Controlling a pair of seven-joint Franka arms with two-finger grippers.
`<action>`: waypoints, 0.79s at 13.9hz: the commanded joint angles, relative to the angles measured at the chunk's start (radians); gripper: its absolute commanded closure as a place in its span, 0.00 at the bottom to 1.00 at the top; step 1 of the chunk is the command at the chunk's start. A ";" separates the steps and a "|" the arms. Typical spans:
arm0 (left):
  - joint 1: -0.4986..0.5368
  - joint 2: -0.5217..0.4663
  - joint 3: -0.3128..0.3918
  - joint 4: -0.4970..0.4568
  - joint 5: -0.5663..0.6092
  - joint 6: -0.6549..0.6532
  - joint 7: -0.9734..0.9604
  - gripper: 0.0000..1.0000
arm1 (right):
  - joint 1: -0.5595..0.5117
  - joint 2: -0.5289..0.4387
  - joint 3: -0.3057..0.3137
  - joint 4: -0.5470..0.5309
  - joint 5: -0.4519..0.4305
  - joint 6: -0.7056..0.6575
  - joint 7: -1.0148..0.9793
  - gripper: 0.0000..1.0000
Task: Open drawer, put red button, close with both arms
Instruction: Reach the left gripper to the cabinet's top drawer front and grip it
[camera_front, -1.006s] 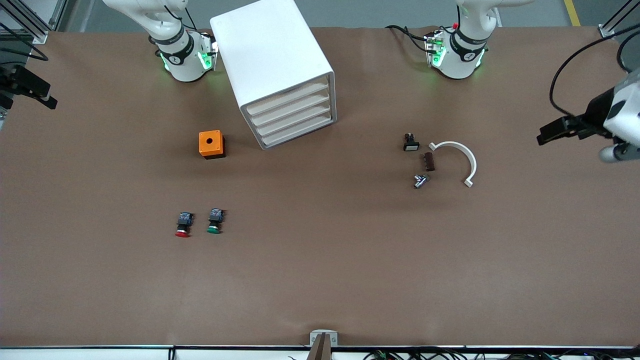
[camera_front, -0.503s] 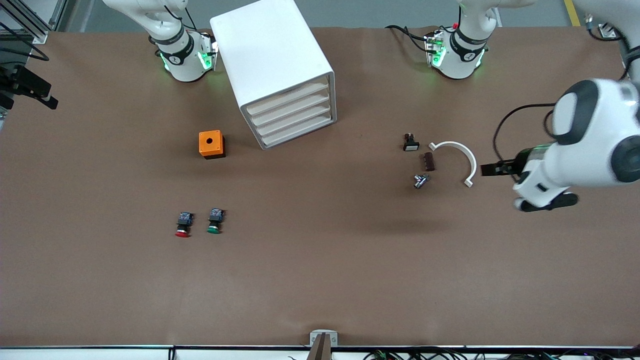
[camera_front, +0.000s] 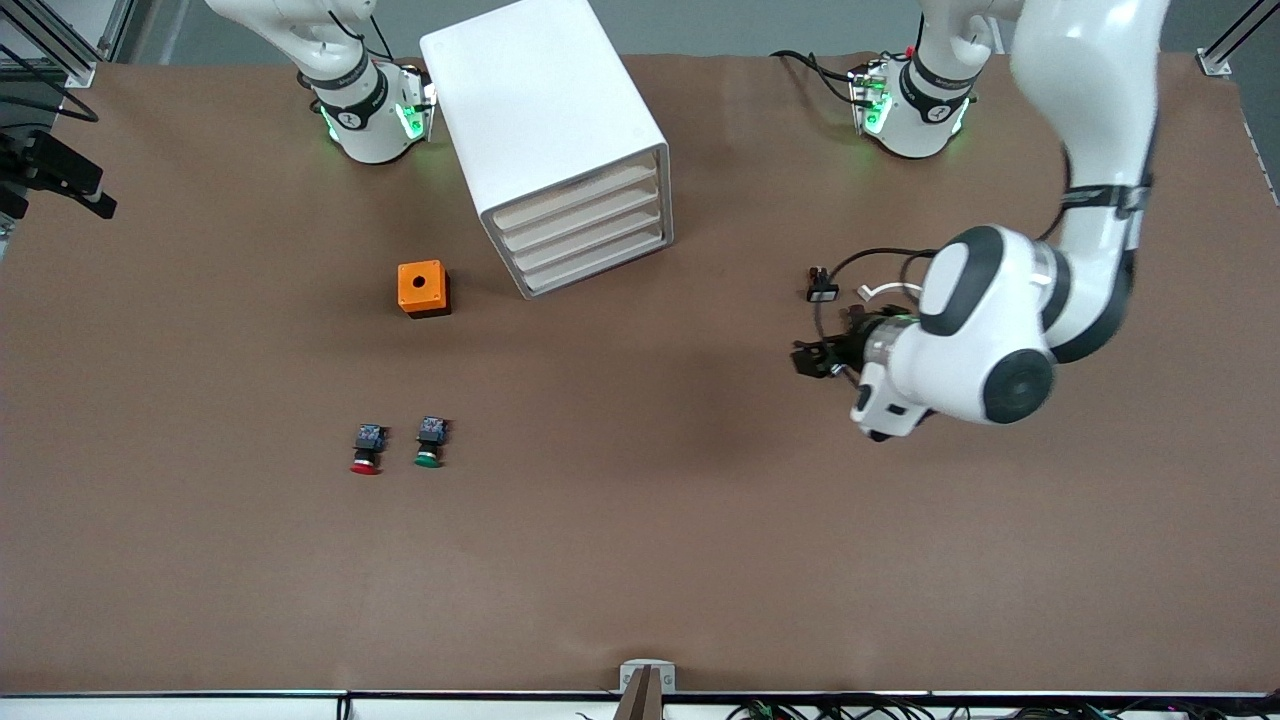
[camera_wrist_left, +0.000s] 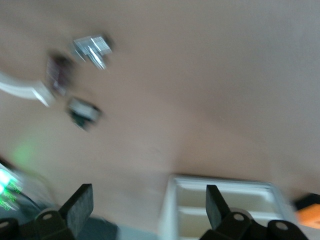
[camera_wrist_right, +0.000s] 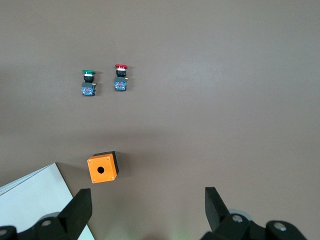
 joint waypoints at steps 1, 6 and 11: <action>-0.052 0.118 0.005 0.100 -0.155 -0.024 -0.230 0.01 | -0.003 -0.017 0.004 -0.014 -0.003 0.008 0.001 0.00; -0.076 0.206 -0.030 0.099 -0.372 -0.053 -0.665 0.01 | -0.004 -0.015 0.004 -0.012 -0.003 0.008 0.001 0.00; -0.076 0.293 -0.090 0.091 -0.456 -0.106 -1.046 0.01 | -0.004 -0.014 0.004 -0.006 -0.003 0.008 -0.001 0.00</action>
